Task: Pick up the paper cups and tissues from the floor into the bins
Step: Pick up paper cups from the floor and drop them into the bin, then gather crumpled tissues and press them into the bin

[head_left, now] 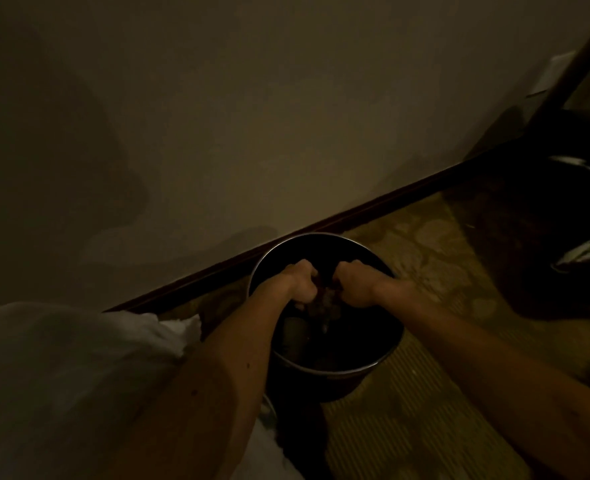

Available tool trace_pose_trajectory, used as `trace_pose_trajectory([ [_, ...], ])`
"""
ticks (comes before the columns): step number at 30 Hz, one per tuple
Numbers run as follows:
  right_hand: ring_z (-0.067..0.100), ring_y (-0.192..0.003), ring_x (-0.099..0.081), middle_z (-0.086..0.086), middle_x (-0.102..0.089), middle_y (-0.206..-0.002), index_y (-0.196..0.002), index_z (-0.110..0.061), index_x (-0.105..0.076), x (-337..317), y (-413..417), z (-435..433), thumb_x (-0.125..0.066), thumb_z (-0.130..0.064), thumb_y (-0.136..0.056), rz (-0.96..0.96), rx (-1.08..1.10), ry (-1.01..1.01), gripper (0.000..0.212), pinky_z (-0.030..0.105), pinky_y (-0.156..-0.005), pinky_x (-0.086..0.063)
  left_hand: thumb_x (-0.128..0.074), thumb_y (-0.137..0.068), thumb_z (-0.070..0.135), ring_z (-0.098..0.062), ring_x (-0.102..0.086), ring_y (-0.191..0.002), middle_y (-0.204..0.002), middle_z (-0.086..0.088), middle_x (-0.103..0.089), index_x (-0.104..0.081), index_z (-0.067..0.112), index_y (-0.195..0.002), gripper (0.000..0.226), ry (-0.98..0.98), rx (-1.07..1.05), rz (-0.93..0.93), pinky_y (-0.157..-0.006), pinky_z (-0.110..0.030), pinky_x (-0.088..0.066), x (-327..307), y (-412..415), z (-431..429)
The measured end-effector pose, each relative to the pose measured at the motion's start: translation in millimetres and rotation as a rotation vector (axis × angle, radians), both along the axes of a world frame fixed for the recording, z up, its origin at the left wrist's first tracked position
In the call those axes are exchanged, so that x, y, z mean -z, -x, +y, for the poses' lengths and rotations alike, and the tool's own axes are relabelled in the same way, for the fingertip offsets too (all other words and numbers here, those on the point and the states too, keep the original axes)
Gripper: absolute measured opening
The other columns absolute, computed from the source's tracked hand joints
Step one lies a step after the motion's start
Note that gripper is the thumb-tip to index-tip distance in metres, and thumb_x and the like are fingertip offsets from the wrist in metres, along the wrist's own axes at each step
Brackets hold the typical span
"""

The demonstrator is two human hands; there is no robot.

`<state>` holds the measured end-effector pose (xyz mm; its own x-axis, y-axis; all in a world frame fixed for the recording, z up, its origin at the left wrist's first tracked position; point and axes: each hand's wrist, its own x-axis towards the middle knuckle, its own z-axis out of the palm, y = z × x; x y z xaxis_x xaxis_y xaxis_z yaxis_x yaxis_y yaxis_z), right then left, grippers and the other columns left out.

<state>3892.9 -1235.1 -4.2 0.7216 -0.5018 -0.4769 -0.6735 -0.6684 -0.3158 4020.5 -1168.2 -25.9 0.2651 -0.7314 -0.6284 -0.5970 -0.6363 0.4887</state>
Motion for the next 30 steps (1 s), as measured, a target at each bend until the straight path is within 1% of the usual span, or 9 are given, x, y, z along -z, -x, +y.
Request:
trace_pose_trajectory([
  [4, 0.027, -0.11, -0.059, 0.011, -0.062, -0.121, -0.114, -0.006, -0.062, 10, 4, -2, -0.057, -0.02, -0.094, 0.059, -0.039, -0.068, 0.024, 0.034, -0.089, -0.049, -0.061, -0.094, 0.007, -0.022, -0.066, -0.079, -0.108, -0.011, -0.063, -0.055, 0.007, -0.131, 0.038, -0.068, 0.008, 0.021, -0.067, -0.031, -0.059, -2, -6, 6],
  [6, 0.025, -0.113, -0.058, 0.007, -0.063, -0.119, -0.114, -0.01, -0.065, 9, 7, -1, -0.057, -0.024, -0.095, 0.047, -0.081, -0.068, 0.025, 0.03, -0.088, -0.045, -0.061, -0.096, 0.011, -0.022, -0.064, -0.081, -0.122, -0.01, -0.059, -0.053, 0.01, -0.134, 0.039, -0.079, 0.036, 0.013, -0.061, -0.027, -0.057, -6, -9, 11],
  [8, 0.021, -0.11, -0.06, 0.003, -0.065, -0.117, -0.114, -0.015, -0.067, 2, 9, 2, -0.056, -0.025, -0.095, -0.004, -0.108, -0.036, 0.024, 0.026, -0.084, -0.043, -0.059, -0.097, 0.013, -0.022, -0.063, -0.082, -0.122, -0.01, -0.058, -0.056, 0.01, -0.131, 0.035, -0.064, 0.056, -0.003, -0.06, -0.027, -0.055, -15, -13, 16],
  [11, 0.011, -0.085, -0.062, -0.003, -0.069, -0.094, -0.105, -0.019, -0.07, -22, 2, 4, -0.059, -0.023, -0.093, -0.178, -0.06, 0.019, 0.017, 0.024, -0.074, -0.045, -0.057, -0.099, 0.016, -0.025, -0.063, -0.076, -0.101, -0.013, -0.064, -0.062, 0.007, -0.107, 0.014, 0.038, 0.06, 0.001, -0.067, -0.034, -0.056, -57, -26, 14],
  [12, 0.009, -0.078, -0.061, -0.006, -0.066, -0.084, -0.099, -0.021, -0.07, -33, -3, 6, -0.06, -0.023, -0.092, -0.266, -0.029, 0.034, 0.012, 0.025, -0.07, -0.047, -0.059, -0.097, 0.02, -0.024, -0.063, -0.077, -0.092, -0.01, -0.063, -0.062, 0.008, -0.096, 0.012, 0.118, 0.09, -0.063, -0.071, -0.036, -0.055, -80, -32, 13],
  [16, -0.003, -0.058, -0.056, -0.011, -0.062, -0.066, -0.088, -0.024, -0.068, -77, -30, 31, -0.065, -0.03, -0.09, -0.602, 0.008, -0.017, 0.008, 0.018, -0.056, -0.04, -0.067, -0.091, 0.029, -0.013, -0.046, -0.056, -0.06, 0.002, -0.048, -0.049, 0.018, -0.061, 0.037, 0.38, 0.182, -0.345, -0.056, -0.028, -0.038, -174, -62, 36],
  [20, 0.001, -0.052, -0.053, -0.007, -0.061, -0.062, -0.085, -0.027, -0.066, -107, -70, 65, -0.065, -0.031, -0.09, -0.773, -0.067, -0.134, 0.007, 0.018, -0.052, -0.041, -0.066, -0.091, 0.027, -0.01, -0.035, -0.049, -0.052, 0.006, -0.037, -0.038, 0.02, -0.054, 0.047, 0.425, 0.147, -0.411, -0.053, -0.027, -0.035, -226, -108, 108],
  [26, -0.005, -0.059, -0.056, -0.024, -0.062, -0.066, -0.088, -0.028, -0.067, -93, -135, 122, -0.065, -0.029, -0.09, -0.645, -0.302, -0.301, 0.003, 0.011, -0.056, -0.041, -0.067, -0.092, 0.031, -0.002, -0.044, -0.048, -0.047, 0.016, -0.047, -0.054, 0.023, -0.061, 0.034, 0.407, -0.011, -0.38, -0.053, -0.016, -0.036, -204, -165, 236],
  [30, -0.005, -0.065, -0.062, -0.022, -0.067, -0.071, -0.088, -0.033, -0.067, -63, -174, 158, -0.065, -0.032, -0.09, -0.52, -0.374, -0.382, 0.003, 0.011, -0.058, -0.044, -0.067, -0.092, 0.034, 0.0, -0.046, -0.047, -0.052, 0.014, -0.055, -0.065, 0.02, -0.075, 0.022, 0.362, -0.233, -0.251, -0.049, -0.016, -0.038, -145, -193, 309],
])
